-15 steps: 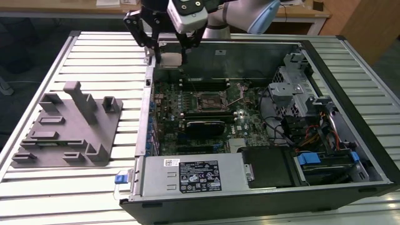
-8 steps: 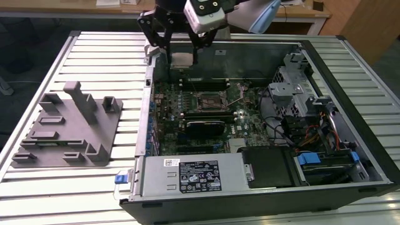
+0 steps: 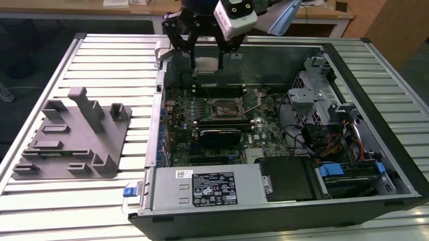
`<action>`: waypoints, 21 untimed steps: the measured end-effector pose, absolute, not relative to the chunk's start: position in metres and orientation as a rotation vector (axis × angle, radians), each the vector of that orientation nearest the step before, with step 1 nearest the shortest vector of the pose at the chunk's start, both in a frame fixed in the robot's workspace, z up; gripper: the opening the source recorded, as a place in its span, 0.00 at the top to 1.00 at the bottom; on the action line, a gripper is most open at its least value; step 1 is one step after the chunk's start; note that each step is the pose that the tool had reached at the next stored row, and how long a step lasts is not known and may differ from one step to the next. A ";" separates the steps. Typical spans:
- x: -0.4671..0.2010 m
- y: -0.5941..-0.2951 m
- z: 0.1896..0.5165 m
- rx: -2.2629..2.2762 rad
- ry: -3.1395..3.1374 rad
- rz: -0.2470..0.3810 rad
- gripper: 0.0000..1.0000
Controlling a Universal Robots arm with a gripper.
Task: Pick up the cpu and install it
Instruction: 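Pick up the cpu and move it towards the insertion slot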
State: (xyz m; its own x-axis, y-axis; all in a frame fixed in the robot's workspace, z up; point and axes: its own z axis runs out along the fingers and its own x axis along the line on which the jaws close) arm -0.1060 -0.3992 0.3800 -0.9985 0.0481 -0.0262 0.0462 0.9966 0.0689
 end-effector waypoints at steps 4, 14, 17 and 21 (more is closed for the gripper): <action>-0.090 -0.399 0.373 0.074 3.112 0.106 0.46; -0.076 -0.399 0.360 0.074 3.117 0.106 0.46; -0.074 -0.399 0.355 0.074 3.119 0.106 0.46; -0.072 -0.398 0.348 0.074 3.122 0.106 0.46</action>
